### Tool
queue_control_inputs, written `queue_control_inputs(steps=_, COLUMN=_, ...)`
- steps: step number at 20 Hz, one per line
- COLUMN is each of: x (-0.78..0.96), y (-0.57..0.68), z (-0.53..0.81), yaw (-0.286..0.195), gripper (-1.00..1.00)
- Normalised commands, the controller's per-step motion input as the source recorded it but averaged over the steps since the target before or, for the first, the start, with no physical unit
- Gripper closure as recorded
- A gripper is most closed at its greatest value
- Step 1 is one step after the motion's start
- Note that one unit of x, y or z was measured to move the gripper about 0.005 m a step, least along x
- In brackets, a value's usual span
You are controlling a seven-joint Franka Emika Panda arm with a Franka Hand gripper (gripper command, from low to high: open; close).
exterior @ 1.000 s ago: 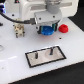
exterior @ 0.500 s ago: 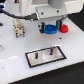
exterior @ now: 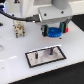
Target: Insert the blue gear onto the right peg, followed by the red gear
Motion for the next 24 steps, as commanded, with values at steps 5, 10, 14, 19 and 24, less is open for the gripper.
queue_control_inputs(steps=5, x=0.62, y=-0.1, z=0.11, yaw=0.0, gripper=1.0)
queue_control_inputs(steps=10, x=0.57, y=-0.13, z=0.07, yaw=0.0, gripper=1.0)
queue_control_inputs(steps=14, x=0.57, y=-0.15, z=0.06, yaw=0.0, gripper=1.0)
queue_control_inputs(steps=19, x=0.55, y=-0.14, z=0.05, yaw=0.0, gripper=1.0)
queue_control_inputs(steps=24, x=0.38, y=-0.13, z=-0.05, yaw=0.0, gripper=1.0)
